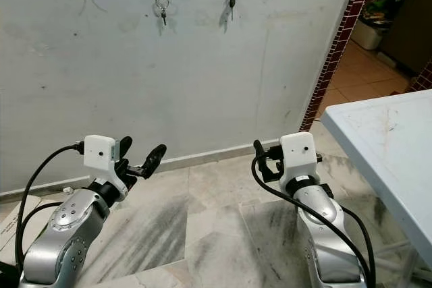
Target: Hang keys on a hook
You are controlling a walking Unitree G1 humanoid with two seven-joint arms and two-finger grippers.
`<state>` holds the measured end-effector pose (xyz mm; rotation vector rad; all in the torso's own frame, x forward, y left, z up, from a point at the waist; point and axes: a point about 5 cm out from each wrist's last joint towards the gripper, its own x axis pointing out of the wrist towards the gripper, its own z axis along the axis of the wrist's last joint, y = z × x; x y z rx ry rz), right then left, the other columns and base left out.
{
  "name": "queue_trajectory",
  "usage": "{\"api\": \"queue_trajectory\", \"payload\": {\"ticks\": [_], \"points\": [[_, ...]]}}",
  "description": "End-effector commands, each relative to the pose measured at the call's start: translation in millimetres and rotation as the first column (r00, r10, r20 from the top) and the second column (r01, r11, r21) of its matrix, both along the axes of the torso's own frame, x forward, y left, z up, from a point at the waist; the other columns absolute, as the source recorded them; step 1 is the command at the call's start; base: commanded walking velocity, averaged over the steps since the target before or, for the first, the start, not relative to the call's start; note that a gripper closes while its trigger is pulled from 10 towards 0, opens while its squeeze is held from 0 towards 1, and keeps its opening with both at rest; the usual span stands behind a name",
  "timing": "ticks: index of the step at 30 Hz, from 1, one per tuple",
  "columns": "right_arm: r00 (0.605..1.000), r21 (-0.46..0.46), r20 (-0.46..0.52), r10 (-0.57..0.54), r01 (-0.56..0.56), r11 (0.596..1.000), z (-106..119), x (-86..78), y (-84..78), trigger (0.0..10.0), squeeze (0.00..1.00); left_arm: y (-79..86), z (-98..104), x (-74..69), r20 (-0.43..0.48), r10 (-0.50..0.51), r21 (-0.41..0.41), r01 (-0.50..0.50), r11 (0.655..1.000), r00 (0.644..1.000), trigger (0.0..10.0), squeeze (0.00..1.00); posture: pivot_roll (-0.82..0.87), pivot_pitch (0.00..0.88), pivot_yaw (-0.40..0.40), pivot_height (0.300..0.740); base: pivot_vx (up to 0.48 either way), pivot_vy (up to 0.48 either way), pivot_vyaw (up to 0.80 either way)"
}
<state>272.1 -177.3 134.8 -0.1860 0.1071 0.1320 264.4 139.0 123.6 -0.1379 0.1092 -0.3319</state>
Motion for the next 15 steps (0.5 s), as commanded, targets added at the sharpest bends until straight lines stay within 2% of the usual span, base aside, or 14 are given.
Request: {"api": "queue_trajectory", "payload": {"ticks": [1,15], "points": [[1.0,-0.006,-0.002,0.002,-0.002,1.0,0.4,1.9,2.2,10.0,0.0,0.6,0.5,2.2,-0.009,0.009,-0.005,-0.009,1.0,1.0,10.0,0.0,-0.02,0.005,0.034,0.74,0.0,0.0,-0.79],[1.0,-0.014,-0.006,-0.005,0.005,1.0,0.1,2.0,1.2,10.0,0.0,-0.2,-0.8,3.2,-0.023,0.011,-0.011,-0.011,1.0,1.0,10.0,0.0,-0.02,0.011,0.034,0.74,0.0,0.0,-0.79]]}}
